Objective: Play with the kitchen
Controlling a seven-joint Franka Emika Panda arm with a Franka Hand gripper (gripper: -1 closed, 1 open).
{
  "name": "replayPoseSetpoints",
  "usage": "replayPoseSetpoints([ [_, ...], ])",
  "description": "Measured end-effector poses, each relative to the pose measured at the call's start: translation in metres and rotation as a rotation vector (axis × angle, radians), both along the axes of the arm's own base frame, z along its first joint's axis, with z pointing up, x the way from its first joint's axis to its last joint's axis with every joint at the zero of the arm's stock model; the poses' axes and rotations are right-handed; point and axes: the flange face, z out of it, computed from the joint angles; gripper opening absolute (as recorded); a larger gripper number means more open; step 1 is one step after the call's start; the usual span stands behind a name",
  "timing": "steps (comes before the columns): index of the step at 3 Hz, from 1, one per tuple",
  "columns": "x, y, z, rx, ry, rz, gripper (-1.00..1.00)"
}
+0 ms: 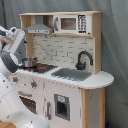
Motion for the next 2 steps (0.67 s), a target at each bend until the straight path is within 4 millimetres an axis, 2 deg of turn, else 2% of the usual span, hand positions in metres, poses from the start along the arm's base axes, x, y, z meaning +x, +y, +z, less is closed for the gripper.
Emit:
replayPoseSetpoints([
  [2, -0.068, 0.040, -0.004, -0.152, -0.092, 0.068, 1.00],
])
